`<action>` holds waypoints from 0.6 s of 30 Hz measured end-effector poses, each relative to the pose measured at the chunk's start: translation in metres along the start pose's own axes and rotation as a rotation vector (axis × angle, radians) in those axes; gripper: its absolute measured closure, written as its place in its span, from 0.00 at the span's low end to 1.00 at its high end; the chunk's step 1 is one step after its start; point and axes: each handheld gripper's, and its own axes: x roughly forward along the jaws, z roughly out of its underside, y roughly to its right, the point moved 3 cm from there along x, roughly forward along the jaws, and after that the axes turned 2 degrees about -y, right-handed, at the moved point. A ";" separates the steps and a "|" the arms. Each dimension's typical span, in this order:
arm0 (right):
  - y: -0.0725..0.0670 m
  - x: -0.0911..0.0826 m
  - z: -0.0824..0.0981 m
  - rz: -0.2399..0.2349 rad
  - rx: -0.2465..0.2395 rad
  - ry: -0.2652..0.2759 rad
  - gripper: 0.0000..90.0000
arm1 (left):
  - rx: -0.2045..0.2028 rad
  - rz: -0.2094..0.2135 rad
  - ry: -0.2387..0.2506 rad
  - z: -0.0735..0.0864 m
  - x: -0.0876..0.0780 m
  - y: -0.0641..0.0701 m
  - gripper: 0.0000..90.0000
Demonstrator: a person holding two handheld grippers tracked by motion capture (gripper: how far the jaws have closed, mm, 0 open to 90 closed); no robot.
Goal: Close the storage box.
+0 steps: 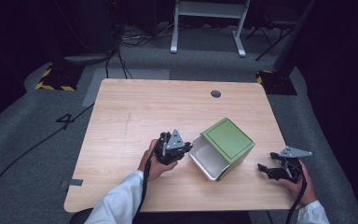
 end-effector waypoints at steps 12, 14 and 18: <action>0.000 0.000 0.000 0.000 0.000 0.000 0.18 | 0.005 -0.038 -0.025 -0.008 0.011 -0.002 0.98; 0.000 0.000 0.000 0.000 0.000 0.000 0.18 | -0.006 -0.054 -0.031 -0.012 0.016 -0.002 0.98; 0.000 0.000 0.000 0.000 0.000 -0.001 0.18 | -0.008 -0.073 -0.039 -0.016 0.021 -0.003 0.98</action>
